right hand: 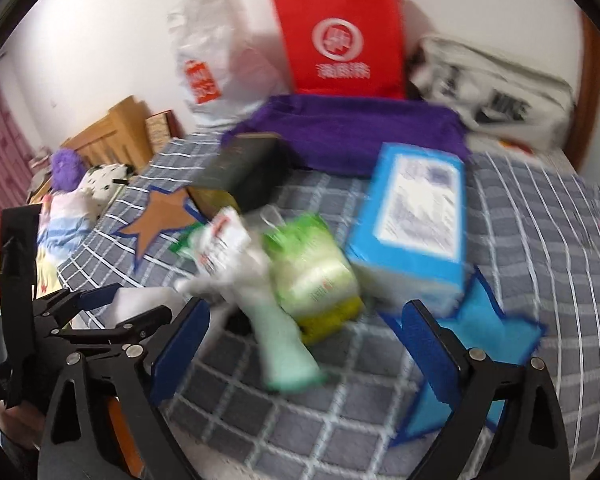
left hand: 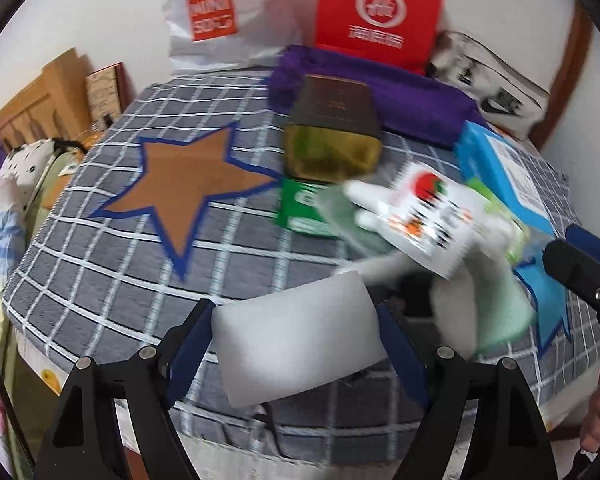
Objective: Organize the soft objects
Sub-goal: 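Lower the left gripper onto the white foam block and close it, then grasp the white tomato-print snack packet with the right gripper while the left holds the block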
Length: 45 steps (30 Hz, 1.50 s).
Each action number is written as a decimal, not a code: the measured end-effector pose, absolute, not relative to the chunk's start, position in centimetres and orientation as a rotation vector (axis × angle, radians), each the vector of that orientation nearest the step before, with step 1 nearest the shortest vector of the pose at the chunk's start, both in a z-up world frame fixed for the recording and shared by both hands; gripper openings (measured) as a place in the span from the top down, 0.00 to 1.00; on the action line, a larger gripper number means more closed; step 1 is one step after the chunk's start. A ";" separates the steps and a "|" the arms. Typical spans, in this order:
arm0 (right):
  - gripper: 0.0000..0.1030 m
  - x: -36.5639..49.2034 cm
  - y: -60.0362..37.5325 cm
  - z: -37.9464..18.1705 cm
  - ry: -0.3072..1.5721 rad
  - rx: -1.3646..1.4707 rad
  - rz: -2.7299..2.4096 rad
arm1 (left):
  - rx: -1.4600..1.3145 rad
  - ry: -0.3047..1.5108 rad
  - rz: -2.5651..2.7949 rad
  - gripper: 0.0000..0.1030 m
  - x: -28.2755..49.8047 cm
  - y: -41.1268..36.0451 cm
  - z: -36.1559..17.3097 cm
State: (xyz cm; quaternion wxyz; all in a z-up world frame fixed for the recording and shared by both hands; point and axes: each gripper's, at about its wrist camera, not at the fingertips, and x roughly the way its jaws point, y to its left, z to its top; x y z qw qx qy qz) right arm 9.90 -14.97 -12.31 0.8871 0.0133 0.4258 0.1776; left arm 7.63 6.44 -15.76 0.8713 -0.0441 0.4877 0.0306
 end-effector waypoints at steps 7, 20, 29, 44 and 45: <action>0.21 14.2 -10.5 -13.0 0.924 -0.064 0.411 | -0.135 1.012 0.090 0.22 9.2 9.3 -15.8; 0.93 15.7 -8.4 -13.6 0.962 -0.093 0.495 | -0.195 1.025 0.059 0.21 11.2 11.1 -16.9; 0.98 14.5 -11.0 -10.9 0.907 -0.034 0.483 | -0.199 1.024 0.059 0.21 11.5 11.2 -16.5; 0.99 10.3 -24.5 -12.9 0.957 0.121 0.250 | -0.138 1.048 0.090 0.21 12.1 9.0 -16.3; 0.99 10.0 -25.3 -13.8 0.972 0.132 0.233 | -0.131 1.050 0.093 0.21 12.2 8.8 -16.3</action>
